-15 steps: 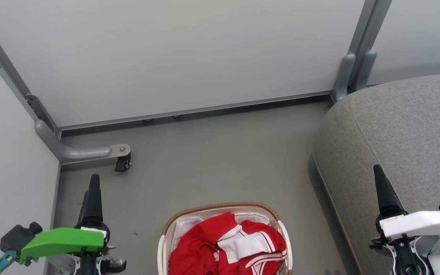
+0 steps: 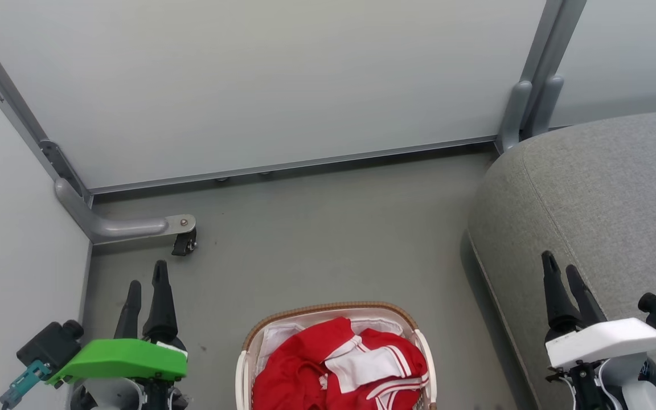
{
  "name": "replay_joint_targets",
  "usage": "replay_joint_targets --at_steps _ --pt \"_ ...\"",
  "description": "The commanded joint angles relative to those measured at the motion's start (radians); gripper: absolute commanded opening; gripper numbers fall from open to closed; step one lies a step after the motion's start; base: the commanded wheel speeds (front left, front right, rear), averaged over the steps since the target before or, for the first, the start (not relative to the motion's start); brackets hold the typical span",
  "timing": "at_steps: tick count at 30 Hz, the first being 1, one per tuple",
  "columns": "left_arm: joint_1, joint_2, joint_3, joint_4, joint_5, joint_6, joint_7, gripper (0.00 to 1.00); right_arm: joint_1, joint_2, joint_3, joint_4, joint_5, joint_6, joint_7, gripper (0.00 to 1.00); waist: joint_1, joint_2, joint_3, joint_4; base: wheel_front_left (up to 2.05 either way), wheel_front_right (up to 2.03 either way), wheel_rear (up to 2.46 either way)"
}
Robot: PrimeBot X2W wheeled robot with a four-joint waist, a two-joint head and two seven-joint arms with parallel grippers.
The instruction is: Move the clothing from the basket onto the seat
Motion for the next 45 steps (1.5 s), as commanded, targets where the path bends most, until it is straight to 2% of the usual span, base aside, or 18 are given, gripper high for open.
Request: replay_joint_targets --at_steps 1,19,45 --pt "0.004 0.007 -0.005 -0.013 0.048 0.009 -0.01 1.0 0.002 -0.007 0.005 -0.01 -0.039 0.0 -0.012 1.0 0.0 0.0 -0.001 0.0 0.0 0.0 0.0" --pt "0.023 0.009 -0.037 0.039 0.308 0.016 -0.062 1.0 0.014 -0.01 0.041 0.015 -0.281 0.0 -0.064 1.0 0.0 0.0 -0.003 0.005 0.0 0.0 0.0" --pt "0.036 0.011 -0.062 0.099 0.544 0.029 -0.124 1.0 0.024 -0.013 0.066 0.044 -0.544 0.0 -0.126 1.0 0.0 0.0 -0.004 0.013 0.0 0.0 0.0"
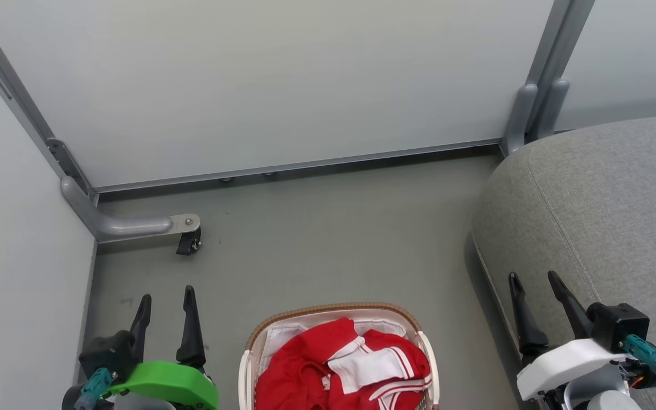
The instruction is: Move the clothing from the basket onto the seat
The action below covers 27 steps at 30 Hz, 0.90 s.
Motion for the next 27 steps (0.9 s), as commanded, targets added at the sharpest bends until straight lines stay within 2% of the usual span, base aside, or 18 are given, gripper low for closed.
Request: replay_joint_targets --at_steps 1,27 --pt "0.011 0.006 -0.005 0.001 0.026 0.005 -0.011 1.0 0.005 -0.007 0.0 -0.002 -0.028 0.0 -0.011 1.0 0.0 -0.0001 0.0 0.0 0.0 0.0 0.0" --pt "0.015 0.008 -0.028 0.051 0.186 0.014 -0.062 1.0 0.019 -0.009 0.011 -0.018 -0.23 0.0 -0.062 1.0 0.0 -0.0001 0.0 0.008 0.0 0.0 0.0"
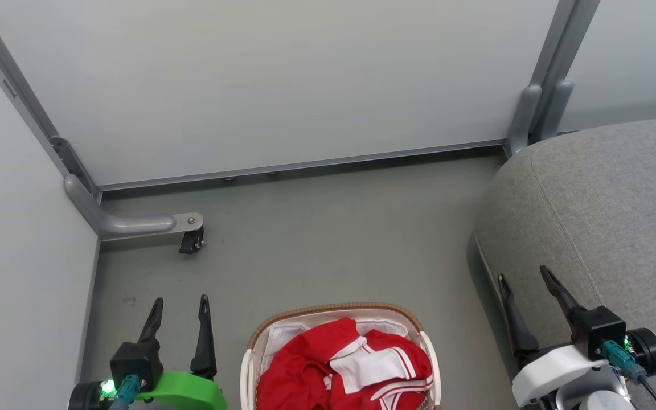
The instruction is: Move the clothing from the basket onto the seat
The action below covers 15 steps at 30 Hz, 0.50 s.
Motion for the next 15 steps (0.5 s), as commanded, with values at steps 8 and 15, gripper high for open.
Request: replay_joint_targets --at_steps 8,15 --pt "0.016 0.007 -0.007 0.005 0.048 0.007 -0.016 1.0 0.016 -0.007 0.003 -0.005 -0.053 0.0 -0.018 1.0 0.0 0.0 0.001 0.001 0.0 0.0 0.0" --pt "0.016 0.007 -0.006 0.006 0.045 0.005 -0.016 1.0 0.014 -0.007 0.0 0.0 -0.048 0.0 -0.018 1.0 0.0 0.0 0.001 0.001 0.0 0.0 0.0"
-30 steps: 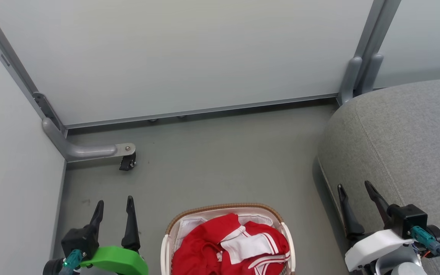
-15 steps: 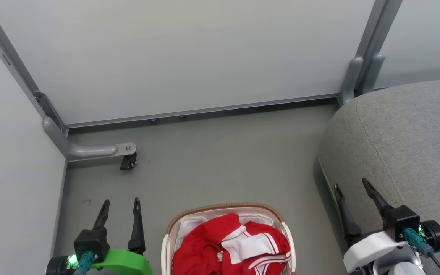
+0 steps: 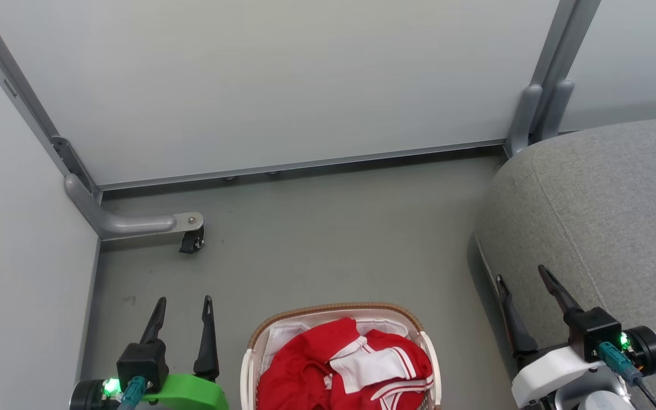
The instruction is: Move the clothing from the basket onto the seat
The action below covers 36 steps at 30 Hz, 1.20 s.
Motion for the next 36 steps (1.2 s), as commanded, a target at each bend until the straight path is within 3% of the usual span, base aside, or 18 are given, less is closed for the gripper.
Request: replay_joint_targets --at_steps 1,17,26,36 --pt "0.016 0.006 0.0 -0.001 -0.003 0.003 -0.001 1.0 0.013 -0.006 -0.002 0.001 -0.001 0.0 -0.005 1.0 0.0 0.0 0.001 0.0 0.0 0.0 0.0" --pt "-0.022 0.006 -0.012 -0.002 -0.004 -0.009 -0.001 1.0 -0.009 -0.006 -0.01 -0.017 0.006 0.0 -0.005 1.0 0.0 0.0 0.034 -0.011 0.0 0.0 0.0" --pt "-0.148 0.006 -0.134 0.071 0.075 -0.057 0.0 1.0 -0.121 -0.006 -0.029 -0.052 0.011 0.0 -0.005 1.0 0.0 0.0 0.236 -0.093 0.0 0.0 0.0" --pt "-0.401 0.007 -0.288 0.303 0.172 -0.087 0.0 1.0 -0.281 -0.005 -0.041 -0.088 0.048 0.0 -0.004 1.0 0.0 0.0 0.508 -0.204 0.0 0.0 0.0"
